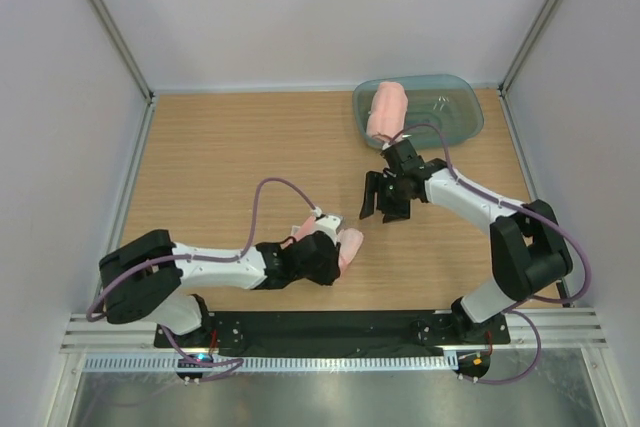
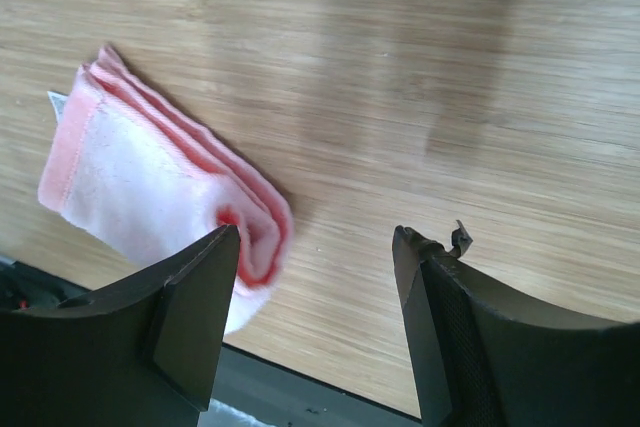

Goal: Roll the towels
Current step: Roll the towel

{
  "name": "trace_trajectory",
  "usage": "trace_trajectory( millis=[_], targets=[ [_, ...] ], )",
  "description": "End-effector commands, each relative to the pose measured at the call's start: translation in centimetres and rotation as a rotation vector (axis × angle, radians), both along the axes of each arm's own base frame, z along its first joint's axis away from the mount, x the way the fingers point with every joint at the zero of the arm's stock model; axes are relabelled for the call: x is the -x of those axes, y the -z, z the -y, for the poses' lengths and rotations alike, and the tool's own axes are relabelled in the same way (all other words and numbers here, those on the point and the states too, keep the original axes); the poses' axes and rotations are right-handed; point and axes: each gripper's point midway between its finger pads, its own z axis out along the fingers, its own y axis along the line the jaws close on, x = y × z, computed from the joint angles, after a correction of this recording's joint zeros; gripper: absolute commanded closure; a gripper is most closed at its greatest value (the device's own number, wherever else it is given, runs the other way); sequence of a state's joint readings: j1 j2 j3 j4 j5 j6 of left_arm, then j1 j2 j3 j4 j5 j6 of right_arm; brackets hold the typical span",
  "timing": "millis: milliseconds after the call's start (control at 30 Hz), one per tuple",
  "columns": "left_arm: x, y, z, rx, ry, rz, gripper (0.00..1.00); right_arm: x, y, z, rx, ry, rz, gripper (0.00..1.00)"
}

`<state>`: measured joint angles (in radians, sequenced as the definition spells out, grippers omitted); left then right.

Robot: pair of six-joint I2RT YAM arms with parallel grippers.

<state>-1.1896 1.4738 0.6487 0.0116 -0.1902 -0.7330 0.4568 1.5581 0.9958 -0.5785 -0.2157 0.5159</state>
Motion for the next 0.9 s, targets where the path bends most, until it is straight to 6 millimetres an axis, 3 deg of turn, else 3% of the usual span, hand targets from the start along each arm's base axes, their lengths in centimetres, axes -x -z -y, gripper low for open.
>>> trace_trajectory(
  millis=[0, 300, 367, 567, 867],
  targets=[
    [0.6, -1.6, 1.1, 0.149, 0.017, -0.111, 0.92, -1.8, -3.8, 1.7, 0.071, 0.03, 0.147, 0.3],
    [-0.6, -3.9, 0.1, 0.373, -0.067, -0.312, 0.93, -1.3, -5.5, 1.2, 0.006, 0.017, 0.189, 0.3],
    [-1.5, -4.4, -0.3, 0.429, -0.104, -0.331, 0.93, -0.9, -6.4, -0.1, -0.081, -0.02, 0.207, 0.31],
    [-1.7, -3.2, -0.9, 0.514, -0.137, -0.456, 0.94, 1.4, -7.8, -4.4, -0.379, -0.142, 0.193, 0.31],
    [-2.4, 1.1, -3.2, 0.523, -0.343, -0.632, 0.95, 3.1, -3.9, -5.7, -0.507, -0.128, 0.118, 0.25]
  ],
)
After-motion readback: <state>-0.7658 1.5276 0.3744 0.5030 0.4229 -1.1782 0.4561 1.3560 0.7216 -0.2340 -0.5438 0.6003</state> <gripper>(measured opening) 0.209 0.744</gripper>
